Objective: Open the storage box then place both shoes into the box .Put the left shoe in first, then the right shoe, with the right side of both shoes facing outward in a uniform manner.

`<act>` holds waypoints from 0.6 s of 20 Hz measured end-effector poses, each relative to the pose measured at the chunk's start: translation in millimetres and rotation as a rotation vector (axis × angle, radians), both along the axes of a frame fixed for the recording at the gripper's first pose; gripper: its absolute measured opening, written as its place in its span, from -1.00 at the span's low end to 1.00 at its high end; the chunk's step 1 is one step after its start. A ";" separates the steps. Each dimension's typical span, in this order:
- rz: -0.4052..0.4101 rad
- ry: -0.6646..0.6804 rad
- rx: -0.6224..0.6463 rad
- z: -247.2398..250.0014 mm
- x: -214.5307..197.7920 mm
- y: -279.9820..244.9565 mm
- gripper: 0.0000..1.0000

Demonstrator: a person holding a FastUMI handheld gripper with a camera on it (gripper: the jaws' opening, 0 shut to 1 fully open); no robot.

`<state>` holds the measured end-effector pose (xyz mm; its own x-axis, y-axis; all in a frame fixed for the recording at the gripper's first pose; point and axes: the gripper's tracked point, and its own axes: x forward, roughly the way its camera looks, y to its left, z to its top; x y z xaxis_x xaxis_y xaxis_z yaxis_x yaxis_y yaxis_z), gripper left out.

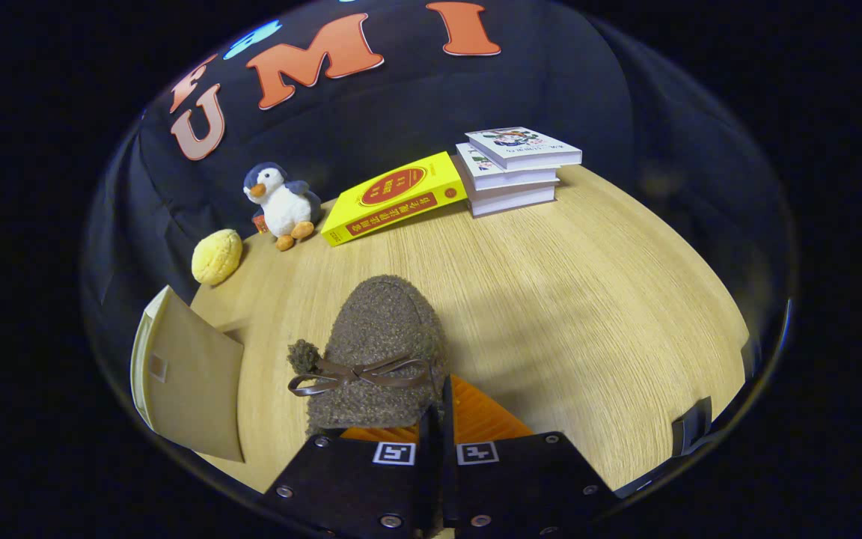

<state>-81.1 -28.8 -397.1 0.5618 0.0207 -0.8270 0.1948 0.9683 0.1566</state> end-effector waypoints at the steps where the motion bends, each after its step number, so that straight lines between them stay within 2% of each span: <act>1: -0.002 -0.015 0.005 13.2 3.4 8.5 -0.88; 4: 0.012 -0.047 0.008 48.8 12.3 39.0 -0.88; 12: 0.160 -0.093 0.052 114.2 33.2 161.5 -0.88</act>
<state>-47.9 132.7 -282.9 0.6217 0.1572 -0.7673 0.0217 0.9758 0.2175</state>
